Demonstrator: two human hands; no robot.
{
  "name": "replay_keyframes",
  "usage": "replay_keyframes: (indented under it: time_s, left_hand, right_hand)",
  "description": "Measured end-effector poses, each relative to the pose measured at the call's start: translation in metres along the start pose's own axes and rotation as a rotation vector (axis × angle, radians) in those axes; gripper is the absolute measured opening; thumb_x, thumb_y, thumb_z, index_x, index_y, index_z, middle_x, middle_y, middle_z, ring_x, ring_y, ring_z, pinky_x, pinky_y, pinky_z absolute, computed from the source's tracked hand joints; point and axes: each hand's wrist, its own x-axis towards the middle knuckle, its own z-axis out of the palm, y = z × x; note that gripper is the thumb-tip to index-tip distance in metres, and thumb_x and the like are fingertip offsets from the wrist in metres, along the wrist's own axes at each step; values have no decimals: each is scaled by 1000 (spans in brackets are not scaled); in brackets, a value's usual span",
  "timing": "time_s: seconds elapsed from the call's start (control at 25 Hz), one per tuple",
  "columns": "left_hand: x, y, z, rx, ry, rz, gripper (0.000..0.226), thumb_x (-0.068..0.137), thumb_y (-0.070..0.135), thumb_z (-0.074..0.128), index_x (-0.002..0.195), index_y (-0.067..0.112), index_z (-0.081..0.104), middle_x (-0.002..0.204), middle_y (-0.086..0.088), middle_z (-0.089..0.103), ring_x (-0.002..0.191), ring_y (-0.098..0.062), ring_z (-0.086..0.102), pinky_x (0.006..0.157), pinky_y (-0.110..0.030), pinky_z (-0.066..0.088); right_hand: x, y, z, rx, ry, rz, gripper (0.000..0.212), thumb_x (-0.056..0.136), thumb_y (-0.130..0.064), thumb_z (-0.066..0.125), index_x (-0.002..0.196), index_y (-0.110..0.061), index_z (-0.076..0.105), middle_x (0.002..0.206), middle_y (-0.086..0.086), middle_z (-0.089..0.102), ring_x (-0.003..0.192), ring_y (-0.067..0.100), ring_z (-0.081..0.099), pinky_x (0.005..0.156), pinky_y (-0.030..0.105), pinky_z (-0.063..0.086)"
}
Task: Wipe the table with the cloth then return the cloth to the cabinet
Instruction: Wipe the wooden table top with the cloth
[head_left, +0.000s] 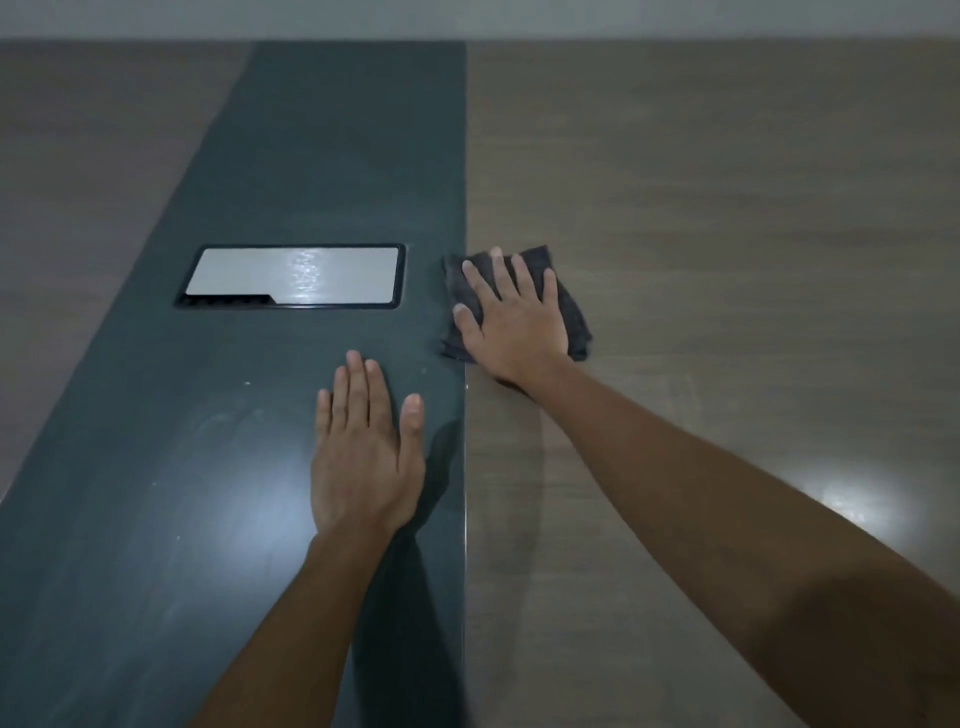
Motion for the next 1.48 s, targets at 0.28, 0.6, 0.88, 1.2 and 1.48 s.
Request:
replay_keyframes:
  time_s: [0.28, 0.6, 0.88, 1.2, 1.48]
  left_hand:
    - [-14, -8, -7, -312, 78, -54, 91, 90, 65, -7, 156, 7, 19, 165, -4, 11, 150, -6, 3, 122, -24, -6]
    - [-62, 14, -7, -45, -81, 55, 94, 86, 72, -19, 156, 13, -2, 165, -2, -11, 151, -11, -13, 123, -31, -10]
    - [-63, 13, 2, 48, -44, 37, 83, 92, 66, -12, 157, 15, -5, 164, -2, -13, 152, -14, -12, 123, -33, -9]
    - [-63, 8, 4, 16, -75, 37, 83, 92, 65, -17, 156, 15, 0, 165, 0, -9, 151, -9, -12, 125, -35, -5]
    - [-61, 13, 0, 57, -88, 38, 89, 90, 68, -17, 157, 12, 0, 165, -1, -8, 152, -12, -10, 124, -35, -7]
  right_hand:
    - [-120, -27, 17, 53, 0, -116, 65, 106, -50, 20, 164, -24, 10, 172, 9, 2, 159, 27, -1, 127, 53, -3]
    - [-271, 45, 21, 45, 36, -149, 60, 105, -56, 25, 161, -33, 27, 170, 0, 20, 157, 22, 18, 123, 53, 13]
    - [-171, 145, -2, -25, 23, 213, 70, 98, -62, 7, 164, -36, 9, 173, 2, 5, 159, 26, 5, 127, 55, 3]
    - [-195, 12, 19, 95, 14, -82, 62, 105, -53, 23, 163, -32, 15, 172, 5, 4, 159, 28, 2, 125, 59, 0]
    - [-248, 95, 16, 63, 76, -188, 58, 103, -58, 30, 158, -42, 30, 169, -3, 25, 156, 22, 21, 125, 58, 12]
